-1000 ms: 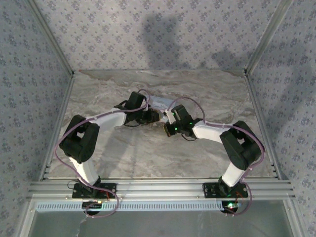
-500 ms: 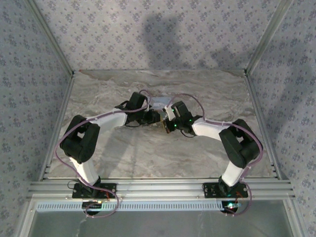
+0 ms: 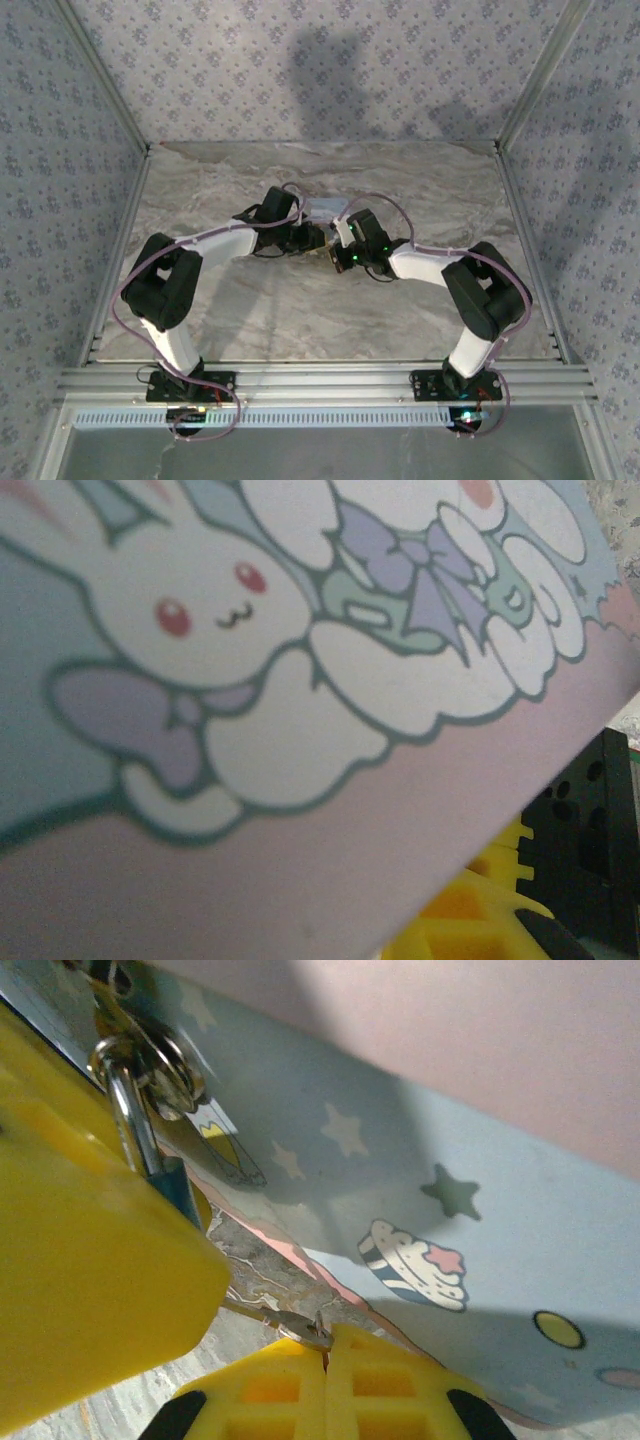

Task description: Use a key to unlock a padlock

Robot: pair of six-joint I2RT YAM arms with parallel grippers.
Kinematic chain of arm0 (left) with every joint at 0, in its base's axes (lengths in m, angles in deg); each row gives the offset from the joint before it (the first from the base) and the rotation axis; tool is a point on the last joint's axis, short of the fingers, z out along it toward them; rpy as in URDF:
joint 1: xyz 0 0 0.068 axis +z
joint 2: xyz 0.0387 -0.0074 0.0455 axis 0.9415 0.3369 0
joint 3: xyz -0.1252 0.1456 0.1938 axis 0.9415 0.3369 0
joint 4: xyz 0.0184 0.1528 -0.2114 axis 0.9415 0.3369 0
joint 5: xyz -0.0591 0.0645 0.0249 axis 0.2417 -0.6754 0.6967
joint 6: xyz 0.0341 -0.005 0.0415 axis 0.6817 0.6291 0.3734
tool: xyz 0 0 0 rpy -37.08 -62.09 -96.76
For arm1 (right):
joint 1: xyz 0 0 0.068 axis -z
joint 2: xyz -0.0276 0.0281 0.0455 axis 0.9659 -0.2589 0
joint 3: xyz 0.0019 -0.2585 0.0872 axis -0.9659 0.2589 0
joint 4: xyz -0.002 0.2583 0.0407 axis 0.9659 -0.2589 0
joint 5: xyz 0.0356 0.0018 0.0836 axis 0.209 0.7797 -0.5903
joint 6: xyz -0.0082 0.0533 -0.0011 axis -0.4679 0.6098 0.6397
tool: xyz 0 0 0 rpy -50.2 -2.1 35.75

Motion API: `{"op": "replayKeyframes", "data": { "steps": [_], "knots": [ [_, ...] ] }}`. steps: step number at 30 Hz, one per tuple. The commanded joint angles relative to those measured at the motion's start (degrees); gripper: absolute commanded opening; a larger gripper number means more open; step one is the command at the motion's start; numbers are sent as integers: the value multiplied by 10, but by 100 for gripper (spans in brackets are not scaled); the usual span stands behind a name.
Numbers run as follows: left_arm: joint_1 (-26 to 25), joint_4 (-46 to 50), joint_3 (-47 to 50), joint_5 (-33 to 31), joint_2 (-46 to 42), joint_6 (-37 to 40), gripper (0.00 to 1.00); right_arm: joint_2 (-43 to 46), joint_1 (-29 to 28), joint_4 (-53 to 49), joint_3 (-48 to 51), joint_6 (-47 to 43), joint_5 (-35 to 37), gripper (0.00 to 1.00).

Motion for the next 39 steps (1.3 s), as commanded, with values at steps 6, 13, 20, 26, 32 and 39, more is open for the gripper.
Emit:
{"op": "replayKeyframes", "data": {
  "steps": [6, 13, 20, 26, 32, 39],
  "knots": [
    [-9, -30, -14, -1, -12, -14, 21, 7, -2, 25, 15, 33, 1, 0],
    [-10, -31, -11, -8, -11, -26, 21, 7, -1, 32, 20, 47, 2, 0],
    [-10, -34, -10, -14, -11, -30, 21, 14, 3, 37, 30, 55, 4, 0],
    [-11, -35, -8, -19, -11, -33, 21, 21, 4, 42, 39, 58, 4, 0],
    [-10, -37, -7, -20, -9, -36, 21, 23, 5, 50, 43, 65, 3, 0],
    [-11, -37, -6, -20, -9, -37, 21, 21, 8, 59, 39, 75, 3, 0]
  ]
}}
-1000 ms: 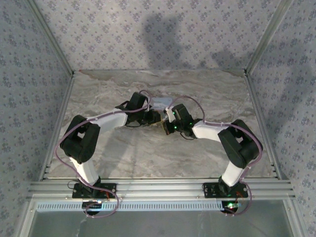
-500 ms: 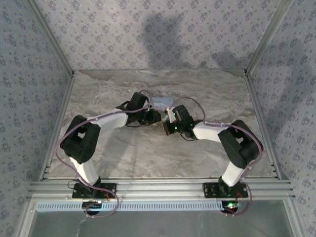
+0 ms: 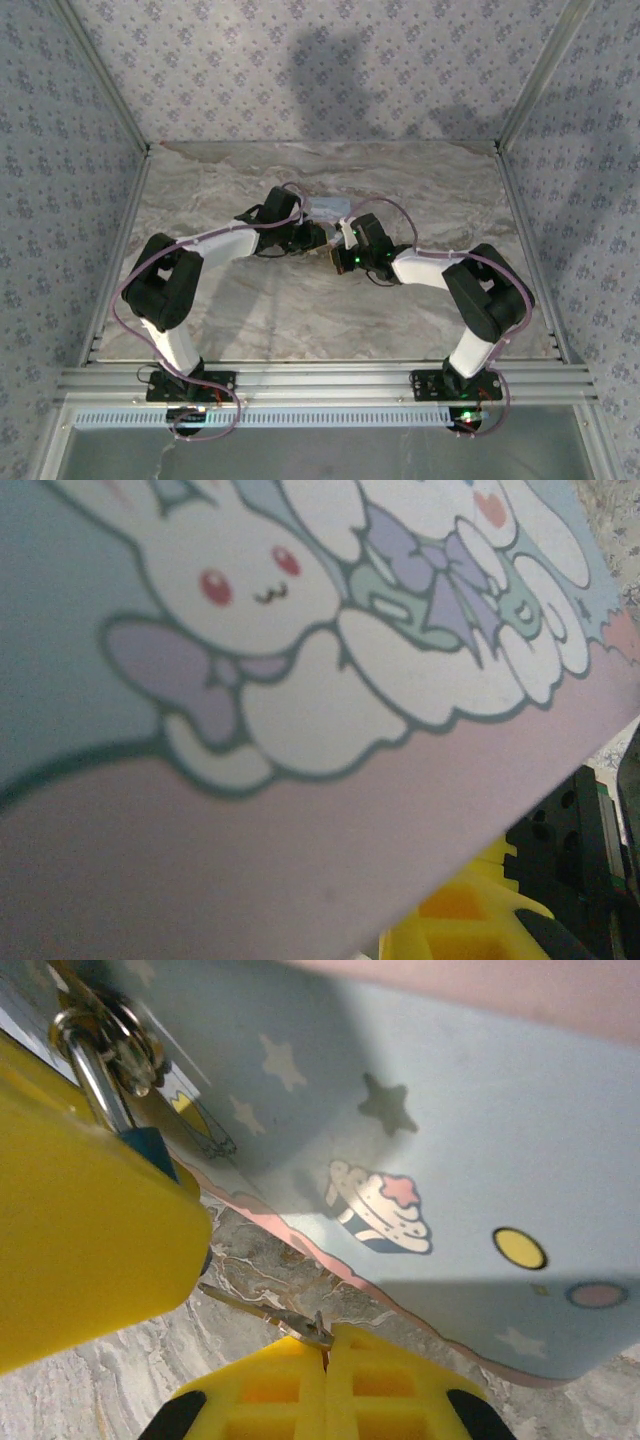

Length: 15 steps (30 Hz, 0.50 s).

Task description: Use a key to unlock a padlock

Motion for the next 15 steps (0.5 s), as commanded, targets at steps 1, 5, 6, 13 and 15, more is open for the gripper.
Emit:
{"op": "replayKeyframes", "data": {
  "steps": [1, 5, 6, 13, 15],
  "knots": [
    [-3, -24, -6, 2, -9, -3, 21, 12, 4, 10, 3, 13, 1, 0],
    [-3, -24, -5, 1, -8, -3, 21, 11, 5, 12, -1, 13, -3, 0],
    [-3, -24, -5, 2, -7, -3, 21, 10, 5, 12, -2, 13, -4, 0],
    [-3, -24, -6, 3, -5, -3, 21, 9, 5, 12, -6, 15, -8, 0],
    [-3, -24, -5, 4, -4, -3, 21, 6, 5, 12, -8, 16, -7, 0]
  ]
}}
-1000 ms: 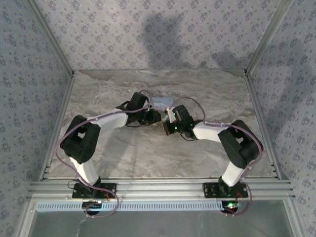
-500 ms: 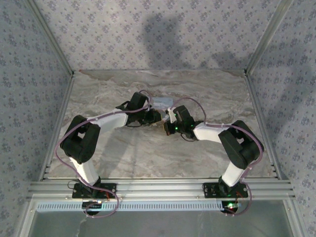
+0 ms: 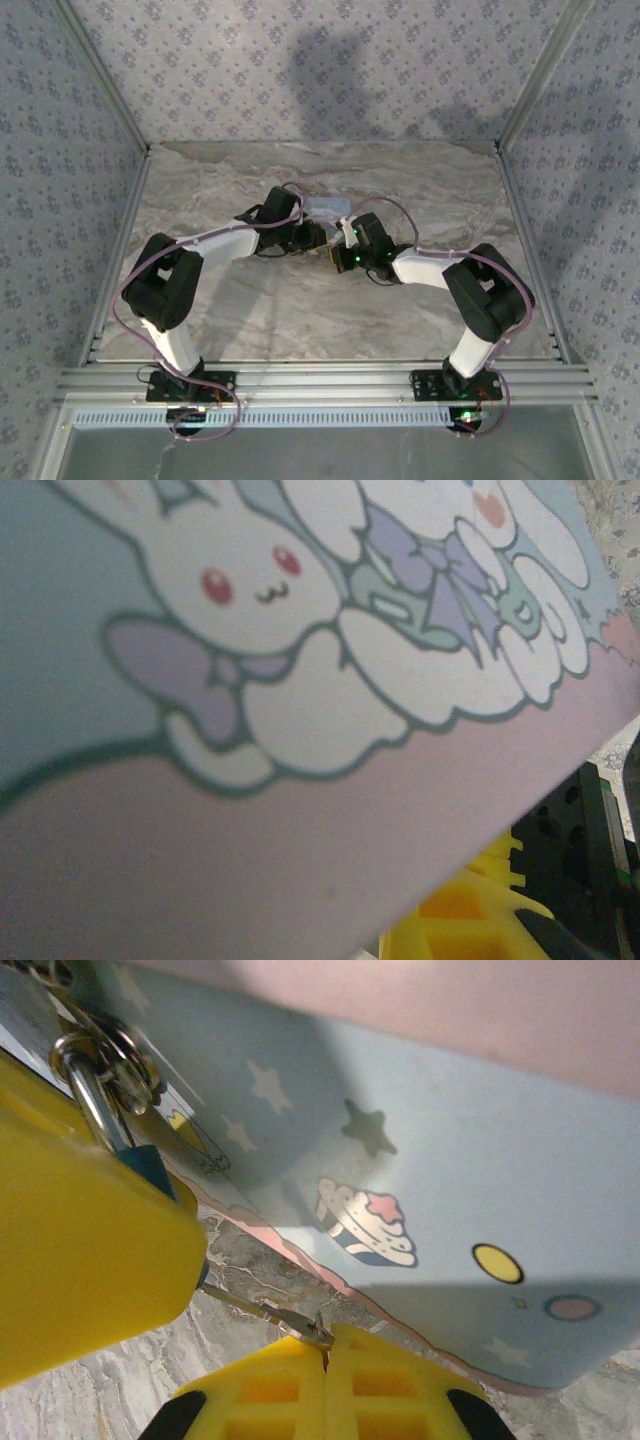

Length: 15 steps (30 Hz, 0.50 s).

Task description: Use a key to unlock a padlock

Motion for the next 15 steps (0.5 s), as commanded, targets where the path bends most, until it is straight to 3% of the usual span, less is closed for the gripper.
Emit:
{"op": "replayKeyframes", "data": {
  "steps": [1, 15],
  "knots": [
    [-3, -24, -5, 4, -4, -1, 21, 7, 4, 6, -8, 13, -4, 0],
    [-3, -25, -4, 4, -2, -2, 21, 6, 5, 16, -10, 17, -15, 0]
  ]
}}
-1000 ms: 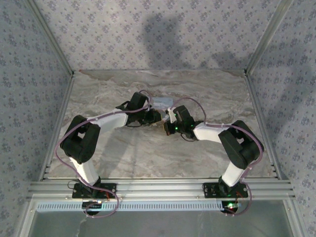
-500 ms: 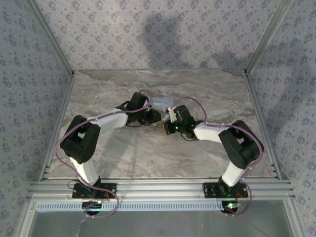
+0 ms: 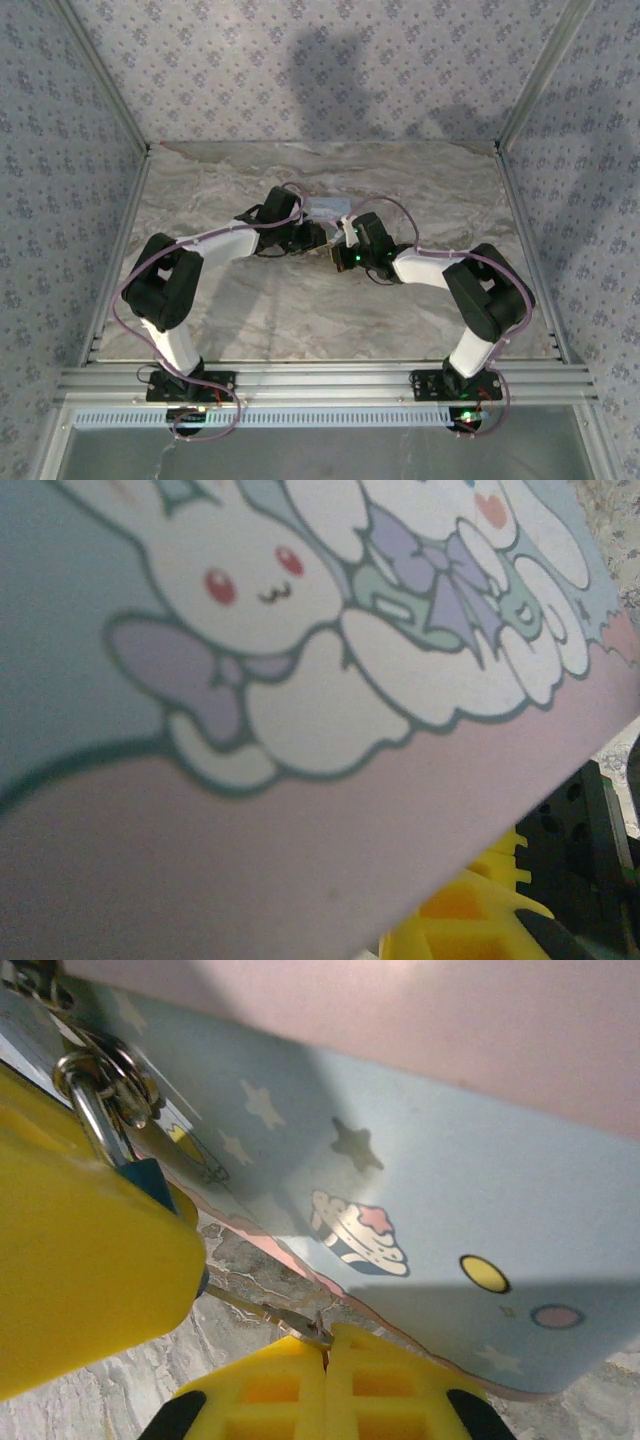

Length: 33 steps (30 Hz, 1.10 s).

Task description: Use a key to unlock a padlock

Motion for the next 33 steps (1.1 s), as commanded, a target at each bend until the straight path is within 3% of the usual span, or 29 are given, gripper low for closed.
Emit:
{"op": "replayKeyframes", "data": {
  "steps": [1, 33],
  "knots": [
    [-3, -25, -3, 4, -2, 0, 21, 5, 3, 11, -11, 10, -11, 0],
    [-5, -26, 0, -10, 4, -5, 20, -4, -13, 39, -19, 25, -28, 0]
  ]
}}
